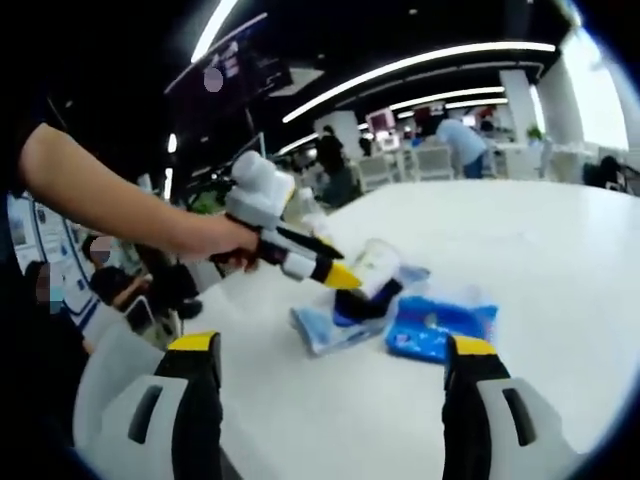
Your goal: Arrange the tabletop items into an orderly group along one side of the table until the central work area is clear of visible clutter.
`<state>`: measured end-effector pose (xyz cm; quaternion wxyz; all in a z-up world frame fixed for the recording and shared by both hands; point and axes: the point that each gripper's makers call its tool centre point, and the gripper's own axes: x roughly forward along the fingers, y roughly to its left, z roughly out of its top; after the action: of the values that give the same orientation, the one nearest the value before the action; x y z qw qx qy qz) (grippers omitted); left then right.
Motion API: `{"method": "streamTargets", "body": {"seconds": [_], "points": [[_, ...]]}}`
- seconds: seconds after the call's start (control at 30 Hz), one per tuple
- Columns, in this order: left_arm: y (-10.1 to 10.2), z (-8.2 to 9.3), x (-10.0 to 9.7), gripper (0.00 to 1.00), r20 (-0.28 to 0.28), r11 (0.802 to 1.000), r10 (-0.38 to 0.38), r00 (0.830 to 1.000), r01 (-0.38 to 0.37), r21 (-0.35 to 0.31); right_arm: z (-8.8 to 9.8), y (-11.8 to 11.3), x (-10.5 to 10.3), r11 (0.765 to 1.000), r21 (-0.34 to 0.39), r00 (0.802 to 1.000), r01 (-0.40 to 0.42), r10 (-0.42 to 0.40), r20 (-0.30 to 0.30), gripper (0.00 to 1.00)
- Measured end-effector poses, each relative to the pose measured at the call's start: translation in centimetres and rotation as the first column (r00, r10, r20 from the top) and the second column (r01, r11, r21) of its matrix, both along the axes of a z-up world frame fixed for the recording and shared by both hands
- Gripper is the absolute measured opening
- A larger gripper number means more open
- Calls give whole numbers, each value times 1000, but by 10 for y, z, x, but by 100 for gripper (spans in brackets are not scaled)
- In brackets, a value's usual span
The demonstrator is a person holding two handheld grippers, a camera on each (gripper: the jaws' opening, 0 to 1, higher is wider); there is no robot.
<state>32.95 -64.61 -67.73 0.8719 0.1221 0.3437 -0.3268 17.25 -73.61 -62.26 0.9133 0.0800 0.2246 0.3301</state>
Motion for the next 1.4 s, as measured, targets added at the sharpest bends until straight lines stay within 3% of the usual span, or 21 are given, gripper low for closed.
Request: {"method": "streamTargets", "body": {"seconds": [0.9, 1.3, 1.4], "points": [[-9, -35, 24, 45, -112, 995, 95, 989, -93, 22, -28, -10, 2, 998, 49, 996, 39, -35, -84, 87], [-5, -38, 24, 39, -134, 997, 67, 989, -62, 39, -30, -5, 3, 999, 43, 995, 33, -28, -96, 85], [-3, -32, 24, 38, -114, 998, 44, 993, -38, 51, -28, -3, 2, 999, 33, 995, 23, -20, -93, 85]]}}
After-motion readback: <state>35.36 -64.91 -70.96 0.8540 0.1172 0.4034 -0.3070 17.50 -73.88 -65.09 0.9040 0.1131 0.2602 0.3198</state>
